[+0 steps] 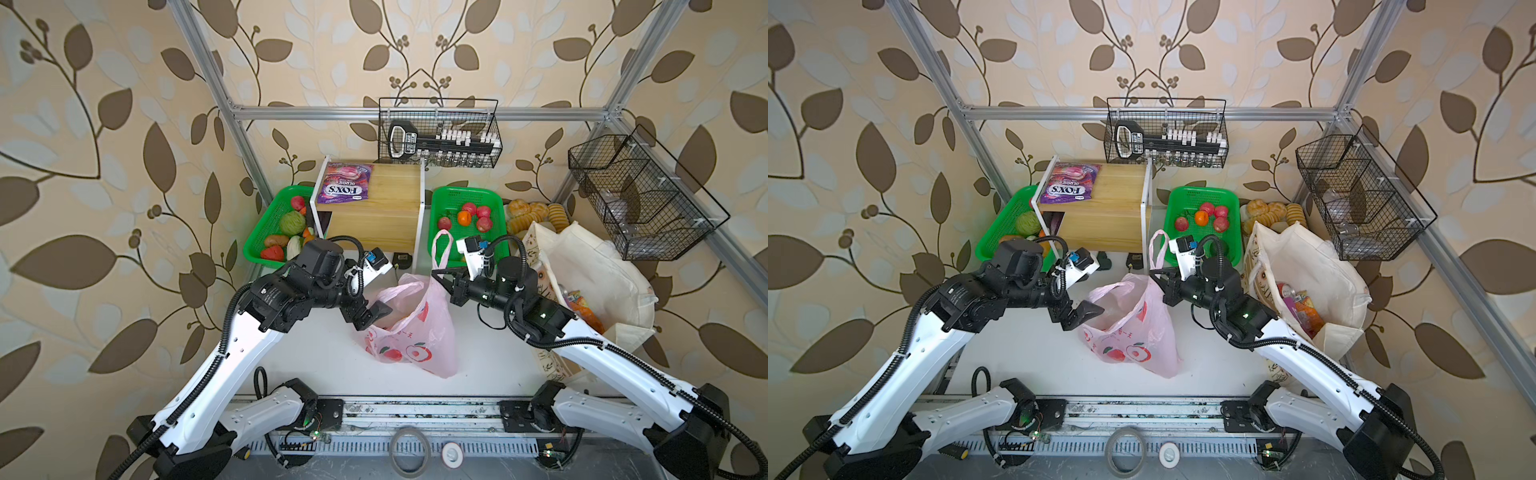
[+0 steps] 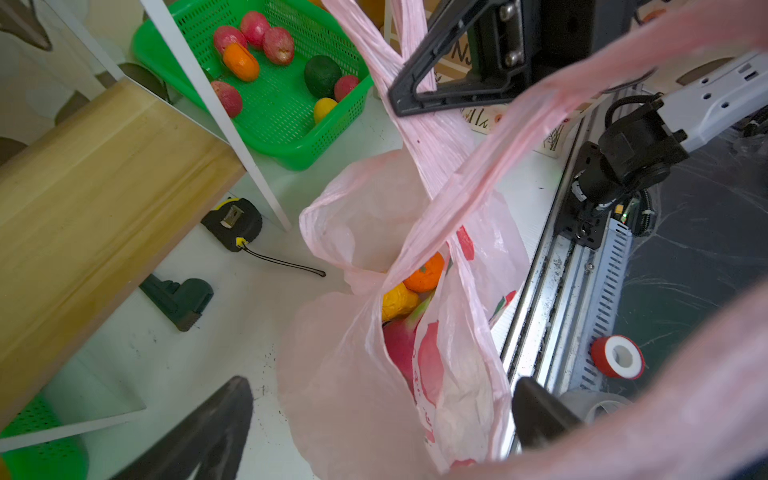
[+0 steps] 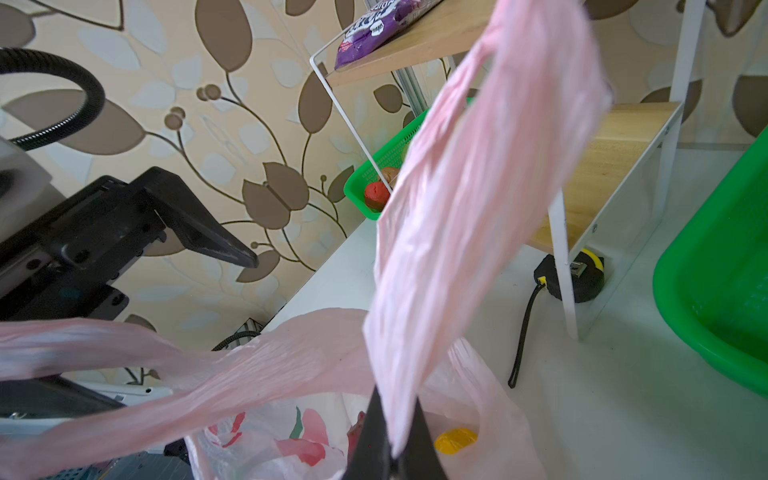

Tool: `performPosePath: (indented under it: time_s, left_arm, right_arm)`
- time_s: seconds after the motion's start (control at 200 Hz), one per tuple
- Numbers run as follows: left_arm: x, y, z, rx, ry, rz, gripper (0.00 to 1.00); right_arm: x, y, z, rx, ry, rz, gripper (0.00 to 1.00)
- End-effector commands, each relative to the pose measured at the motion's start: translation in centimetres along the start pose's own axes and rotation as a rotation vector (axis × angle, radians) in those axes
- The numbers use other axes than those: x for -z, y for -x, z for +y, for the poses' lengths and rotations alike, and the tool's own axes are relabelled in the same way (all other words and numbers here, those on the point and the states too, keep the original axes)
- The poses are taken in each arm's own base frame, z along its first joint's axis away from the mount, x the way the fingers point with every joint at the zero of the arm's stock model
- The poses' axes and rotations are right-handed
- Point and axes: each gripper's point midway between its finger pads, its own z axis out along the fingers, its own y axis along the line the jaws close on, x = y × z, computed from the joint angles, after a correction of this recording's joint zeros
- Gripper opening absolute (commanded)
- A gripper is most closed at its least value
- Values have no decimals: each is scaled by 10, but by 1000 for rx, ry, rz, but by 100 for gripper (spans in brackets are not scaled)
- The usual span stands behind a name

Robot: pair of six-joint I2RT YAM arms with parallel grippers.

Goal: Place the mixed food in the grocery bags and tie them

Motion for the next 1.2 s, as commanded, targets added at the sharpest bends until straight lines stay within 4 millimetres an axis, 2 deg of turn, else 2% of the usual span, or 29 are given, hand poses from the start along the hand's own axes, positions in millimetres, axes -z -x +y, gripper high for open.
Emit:
performPosePath:
  time_s: [0.0, 0.175, 0.275, 0.355, 0.405, 0.48, 0.625, 0.715, 0.835, 0.96, 1.04, 1.1, 1.14, 1.195]
  left_arm:
    - [15, 8, 3, -26, 47, -59, 99]
    - [4, -17, 6, 32, 64, 6, 98]
    - [-6, -12, 6, 35, 43, -36, 95]
    - [-12, -9, 9, 27, 43, -49, 87]
    - [-13, -4, 10, 28, 37, -61, 75]
    - [-14, 9, 9, 47, 16, -100, 44]
    - [-11, 37, 15, 143, 21, -207, 0]
    - [-8, 53, 17, 206, 8, -279, 0]
    - [-10, 65, 7, 222, -77, -337, 0]
    - [-19, 67, 0, 226, -144, -329, 0]
    - [-23, 63, 4, 247, -129, -299, 0]
    - [-24, 63, 7, 263, -117, -291, 0]
    - [-22, 64, 6, 260, -121, -291, 15]
    - [-18, 65, 3, 240, -125, -284, 26]
  right_arm:
    - [1, 16, 3, 22, 20, -13, 0]
    - [-1, 25, -3, 20, 19, -10, 0]
    - [-4, 25, 0, 14, 36, -3, 0]
    - [-6, 24, -1, 6, 37, 2, 0]
    - [-6, 24, 1, 6, 45, 6, 0]
    - [-7, 21, 9, 9, 83, 19, 0]
    - [-13, 8, 23, 46, 127, 66, 0]
    - [-18, 3, 31, 57, 142, 85, 0]
    - [-24, 1, 38, 51, 156, 91, 0]
    - [-32, -1, 39, 45, 148, 101, 0]
    - [-35, 1, 28, 31, 88, 90, 0]
    - [-37, 3, 31, 9, 99, 86, 0]
    - [-38, 3, 33, -9, 110, 85, 0]
    - [-40, 2, 29, -17, 87, 86, 0]
